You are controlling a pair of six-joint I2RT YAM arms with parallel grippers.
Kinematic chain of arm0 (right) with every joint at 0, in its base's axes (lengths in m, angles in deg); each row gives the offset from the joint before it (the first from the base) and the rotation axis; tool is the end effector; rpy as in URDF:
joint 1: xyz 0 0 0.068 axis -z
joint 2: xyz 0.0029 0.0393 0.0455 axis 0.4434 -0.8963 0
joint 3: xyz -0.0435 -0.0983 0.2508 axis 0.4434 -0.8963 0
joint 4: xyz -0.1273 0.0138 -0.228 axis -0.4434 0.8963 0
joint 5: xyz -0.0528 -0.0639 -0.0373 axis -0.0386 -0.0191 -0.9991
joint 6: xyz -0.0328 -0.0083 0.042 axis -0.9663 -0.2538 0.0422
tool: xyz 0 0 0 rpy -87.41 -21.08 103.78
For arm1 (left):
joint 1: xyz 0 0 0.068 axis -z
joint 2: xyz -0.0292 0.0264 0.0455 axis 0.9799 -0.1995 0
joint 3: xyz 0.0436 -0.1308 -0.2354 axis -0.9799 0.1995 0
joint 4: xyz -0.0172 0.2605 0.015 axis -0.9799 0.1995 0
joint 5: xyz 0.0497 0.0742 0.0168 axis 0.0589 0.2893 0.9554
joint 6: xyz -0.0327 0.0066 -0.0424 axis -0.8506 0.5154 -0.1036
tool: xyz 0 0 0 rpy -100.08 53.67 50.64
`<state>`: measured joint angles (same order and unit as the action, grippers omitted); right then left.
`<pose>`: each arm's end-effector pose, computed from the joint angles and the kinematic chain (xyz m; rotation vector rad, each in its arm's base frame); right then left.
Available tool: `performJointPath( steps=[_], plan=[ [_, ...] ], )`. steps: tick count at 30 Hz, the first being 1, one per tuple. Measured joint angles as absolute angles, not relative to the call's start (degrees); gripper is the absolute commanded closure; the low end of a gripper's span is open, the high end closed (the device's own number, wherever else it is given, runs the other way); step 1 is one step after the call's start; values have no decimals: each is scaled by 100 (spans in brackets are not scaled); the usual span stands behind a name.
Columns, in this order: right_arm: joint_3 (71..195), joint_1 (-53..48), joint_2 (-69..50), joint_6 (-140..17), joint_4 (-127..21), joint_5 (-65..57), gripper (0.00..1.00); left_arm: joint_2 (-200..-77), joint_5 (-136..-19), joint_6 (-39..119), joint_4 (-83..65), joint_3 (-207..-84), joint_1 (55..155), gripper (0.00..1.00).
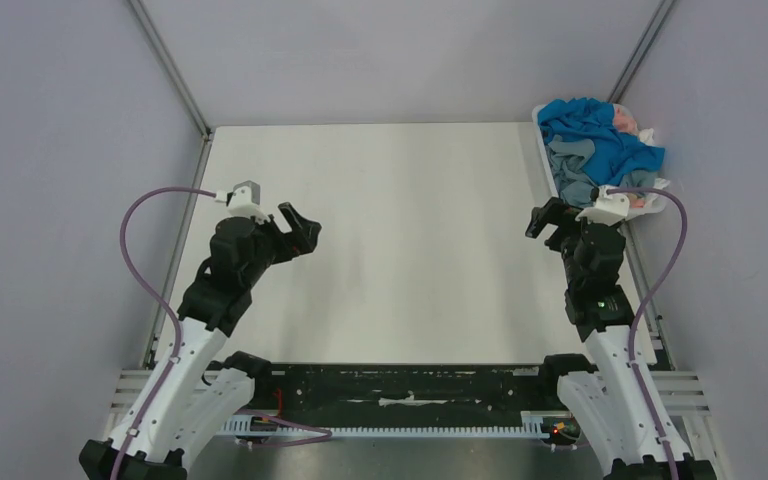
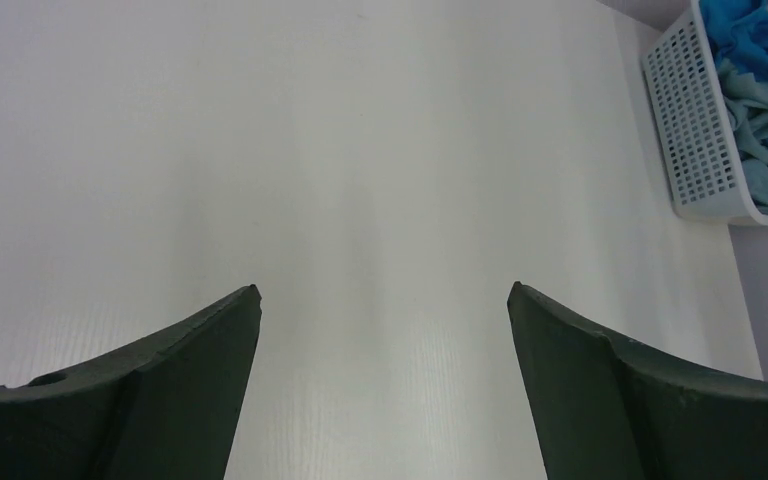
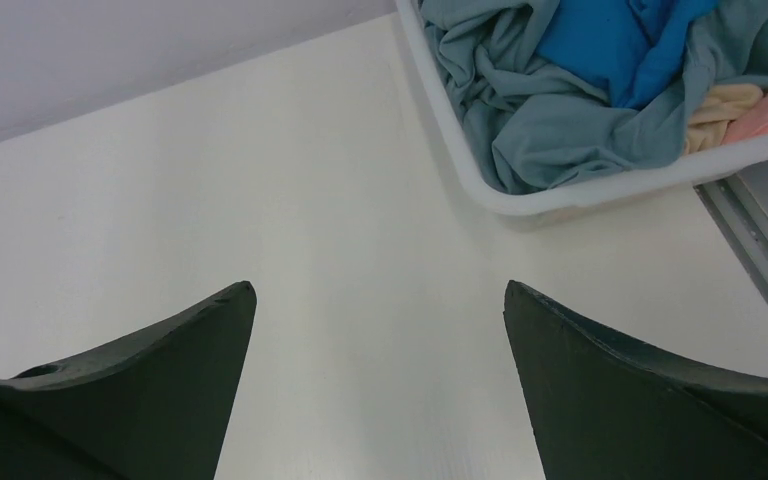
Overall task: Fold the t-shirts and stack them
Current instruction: Grab crumpled tshirt from bin with the right arm
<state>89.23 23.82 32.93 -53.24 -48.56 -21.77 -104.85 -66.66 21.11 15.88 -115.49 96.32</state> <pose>0.1717 0.0012 0.2869 0.3223 1.7436 0.0654 0.1615 -0.0501 0.3087 -0.2602 1.9796 -0.5072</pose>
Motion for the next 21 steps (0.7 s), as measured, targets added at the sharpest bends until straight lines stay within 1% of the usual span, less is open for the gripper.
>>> performJointPath(
  steps=[6, 8, 10, 14, 18, 21],
  plan=[
    [8950, 2382, 3150, -5573, -5254, -2218, 2, -10472, -6725, 2297, 1132, -11549, 9632, 1],
    [9249, 2382, 2834, -5748, -5204, -2297, 2, -10481, -6762, 2318, 1033, -11549, 9632, 1],
    [9929, 2384, 2246, -5868, -4992, -2533, 2, -10481, -6804, 2334, 909, -11534, 9632, 1],
    [11951, 2532, 576, -6179, -4697, -2778, 2, -10466, -6784, 2417, 622, -11388, 9632, 1],
    [13935, 2915, -1129, -6452, -4292, -2846, 2, -10498, -6596, 2460, 509, -11237, 9632, 1],
    [14893, 3177, -2139, -6568, -4113, -2854, 2, -10560, -6456, 2476, 469, -11191, 9632, 1]
  ],
)
